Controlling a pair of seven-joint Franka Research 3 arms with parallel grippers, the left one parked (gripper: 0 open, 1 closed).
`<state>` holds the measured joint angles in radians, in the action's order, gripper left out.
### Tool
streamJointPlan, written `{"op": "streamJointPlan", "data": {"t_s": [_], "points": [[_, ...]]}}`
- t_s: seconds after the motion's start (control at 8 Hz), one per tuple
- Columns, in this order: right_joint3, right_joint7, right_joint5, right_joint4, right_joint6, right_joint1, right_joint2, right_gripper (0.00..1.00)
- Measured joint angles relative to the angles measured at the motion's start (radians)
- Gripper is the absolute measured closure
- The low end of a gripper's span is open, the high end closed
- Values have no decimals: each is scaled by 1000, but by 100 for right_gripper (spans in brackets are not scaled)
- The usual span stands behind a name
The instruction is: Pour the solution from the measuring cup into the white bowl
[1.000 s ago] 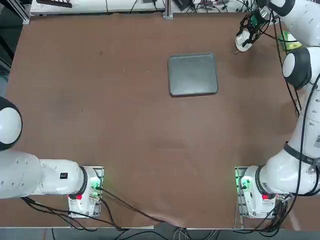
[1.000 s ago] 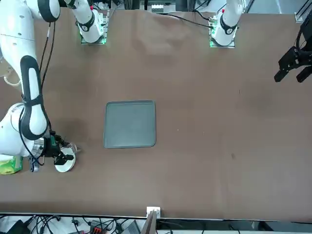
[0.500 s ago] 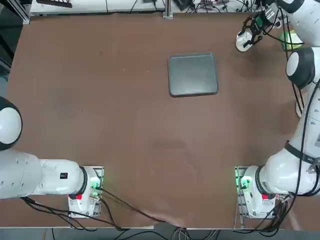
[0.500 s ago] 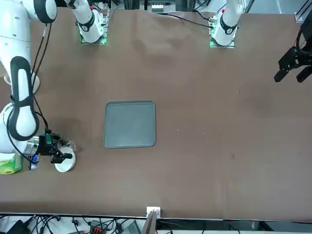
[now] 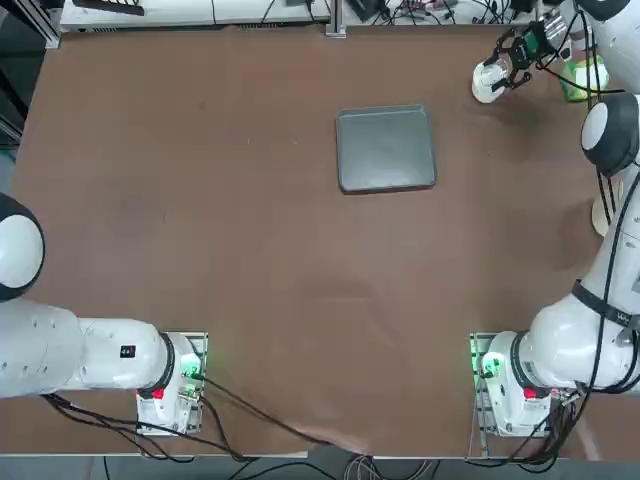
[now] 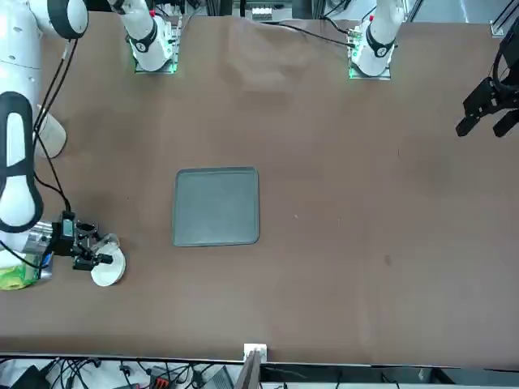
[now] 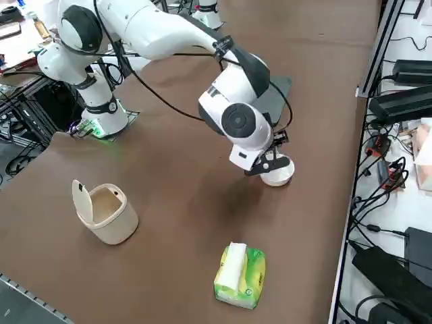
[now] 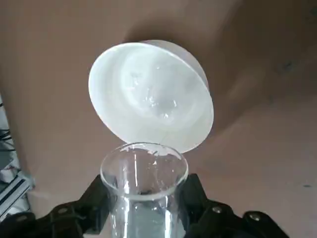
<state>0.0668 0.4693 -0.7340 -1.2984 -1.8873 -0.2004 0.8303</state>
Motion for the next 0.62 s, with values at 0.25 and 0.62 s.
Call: {"op": "streamJointPlan", "data": {"t_s": [0.25,0.62], "points": [[0,-24,-29,0,18,-15,0,27],[-4,-36,-15,2,19,-10,0,27]]}}
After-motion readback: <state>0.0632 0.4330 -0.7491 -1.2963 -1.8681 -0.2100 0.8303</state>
